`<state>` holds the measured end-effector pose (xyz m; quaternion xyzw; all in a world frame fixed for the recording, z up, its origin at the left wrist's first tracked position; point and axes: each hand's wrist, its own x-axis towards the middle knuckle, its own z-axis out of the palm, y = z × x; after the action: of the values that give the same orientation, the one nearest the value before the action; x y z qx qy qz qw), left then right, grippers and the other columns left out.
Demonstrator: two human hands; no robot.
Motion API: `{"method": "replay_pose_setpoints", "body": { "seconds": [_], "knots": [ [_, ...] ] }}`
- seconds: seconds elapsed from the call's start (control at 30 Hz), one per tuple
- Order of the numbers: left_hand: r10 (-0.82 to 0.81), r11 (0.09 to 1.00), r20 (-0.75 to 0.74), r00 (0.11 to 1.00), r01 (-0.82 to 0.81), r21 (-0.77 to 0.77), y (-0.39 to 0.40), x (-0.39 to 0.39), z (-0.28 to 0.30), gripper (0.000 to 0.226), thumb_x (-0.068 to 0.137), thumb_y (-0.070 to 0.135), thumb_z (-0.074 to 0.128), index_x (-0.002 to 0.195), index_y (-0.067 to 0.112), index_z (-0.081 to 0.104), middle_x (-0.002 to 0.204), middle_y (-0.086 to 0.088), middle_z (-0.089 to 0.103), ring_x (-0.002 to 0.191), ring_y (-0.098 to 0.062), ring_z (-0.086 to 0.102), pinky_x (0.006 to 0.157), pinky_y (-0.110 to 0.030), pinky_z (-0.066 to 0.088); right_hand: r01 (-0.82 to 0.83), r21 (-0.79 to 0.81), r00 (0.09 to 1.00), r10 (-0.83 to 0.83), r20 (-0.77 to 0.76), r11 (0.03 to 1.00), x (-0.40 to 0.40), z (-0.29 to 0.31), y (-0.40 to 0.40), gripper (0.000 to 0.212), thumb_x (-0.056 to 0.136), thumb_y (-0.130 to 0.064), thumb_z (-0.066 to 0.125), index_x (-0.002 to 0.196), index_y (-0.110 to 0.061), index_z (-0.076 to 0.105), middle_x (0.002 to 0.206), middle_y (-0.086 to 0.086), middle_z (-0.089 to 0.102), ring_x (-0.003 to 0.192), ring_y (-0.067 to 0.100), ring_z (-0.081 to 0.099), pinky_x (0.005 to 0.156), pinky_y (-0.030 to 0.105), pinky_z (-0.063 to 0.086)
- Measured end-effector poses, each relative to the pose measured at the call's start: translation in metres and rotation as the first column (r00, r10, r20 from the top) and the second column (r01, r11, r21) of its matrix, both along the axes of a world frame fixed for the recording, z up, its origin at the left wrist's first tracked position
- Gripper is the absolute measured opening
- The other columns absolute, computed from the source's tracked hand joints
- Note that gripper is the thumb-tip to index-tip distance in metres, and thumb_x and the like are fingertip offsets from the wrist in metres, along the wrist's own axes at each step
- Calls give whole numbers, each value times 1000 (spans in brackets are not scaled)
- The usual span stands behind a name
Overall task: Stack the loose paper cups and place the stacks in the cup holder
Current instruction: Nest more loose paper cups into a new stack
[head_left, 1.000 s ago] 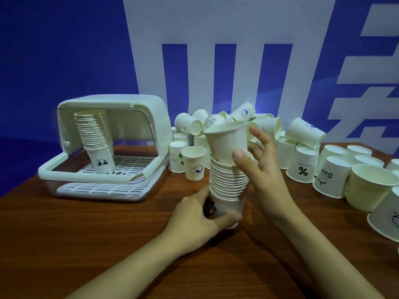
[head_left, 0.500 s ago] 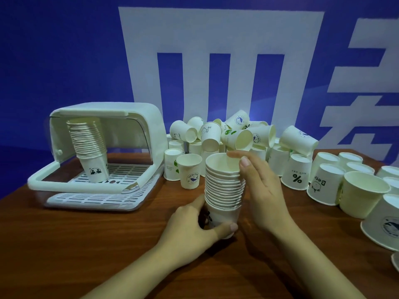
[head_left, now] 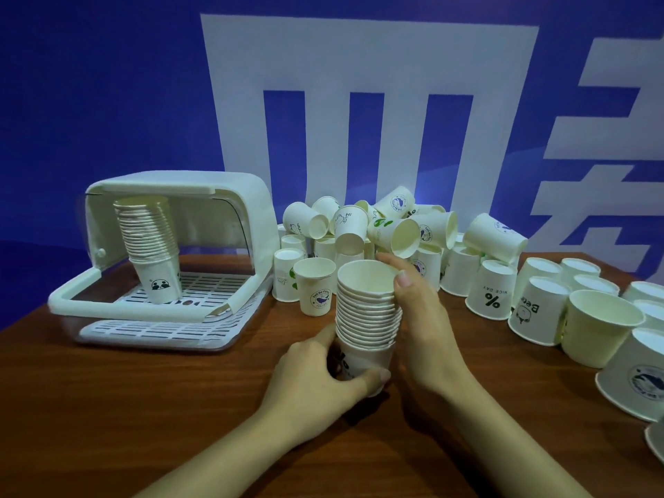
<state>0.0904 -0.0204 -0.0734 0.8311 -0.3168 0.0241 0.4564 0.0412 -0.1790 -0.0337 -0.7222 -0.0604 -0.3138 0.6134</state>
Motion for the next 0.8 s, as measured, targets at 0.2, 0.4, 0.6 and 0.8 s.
{"method": "replay_pose_setpoints", "body": {
  "seconds": [0.2, 0.4, 0.6, 0.8],
  "knots": [
    [39, 998, -6, 999, -39, -46, 0, 2, 3, 69, 63, 76, 75, 122, 42, 66, 107, 24, 75, 100, 4, 69, 88, -33, 59, -192, 140, 980, 198, -27, 971, 3, -21, 3, 45, 102, -46, 50, 136, -19, 62, 132, 14, 68, 127, 37, 62, 108, 64, 44],
    [-28, 987, -100, 995, 11, -162, 12, 7, 4, 55, 70, 67, 77, 112, 32, 74, 98, 18, 78, 90, 3, 72, 77, -27, 59, -236, 15, 957, 235, -172, 972, 5, -24, 6, 58, 81, -30, 77, 134, -13, 61, 122, 12, 73, 114, 30, 70, 95, 47, 59],
    [-141, 956, -112, 984, 106, -272, 10, 7, 7, 49, 86, 64, 62, 120, 29, 70, 114, 10, 76, 107, -7, 71, 93, -35, 57, -171, 285, 967, 215, -134, 943, 9, -21, 1, 53, 83, -31, 82, 127, -7, 63, 119, 20, 73, 112, 42, 70, 101, 65, 52],
    [244, 963, 135, 960, -223, -151, 4, 39, 3, 33, 93, 28, 68, 125, 31, 61, 122, 18, 61, 109, 0, 57, 95, -32, 52, 254, 71, 964, -247, -94, 964, 11, -18, -19, 73, 68, -35, 93, 130, -32, 54, 124, -11, 69, 113, 2, 67, 95, 28, 53]
  ]
}}
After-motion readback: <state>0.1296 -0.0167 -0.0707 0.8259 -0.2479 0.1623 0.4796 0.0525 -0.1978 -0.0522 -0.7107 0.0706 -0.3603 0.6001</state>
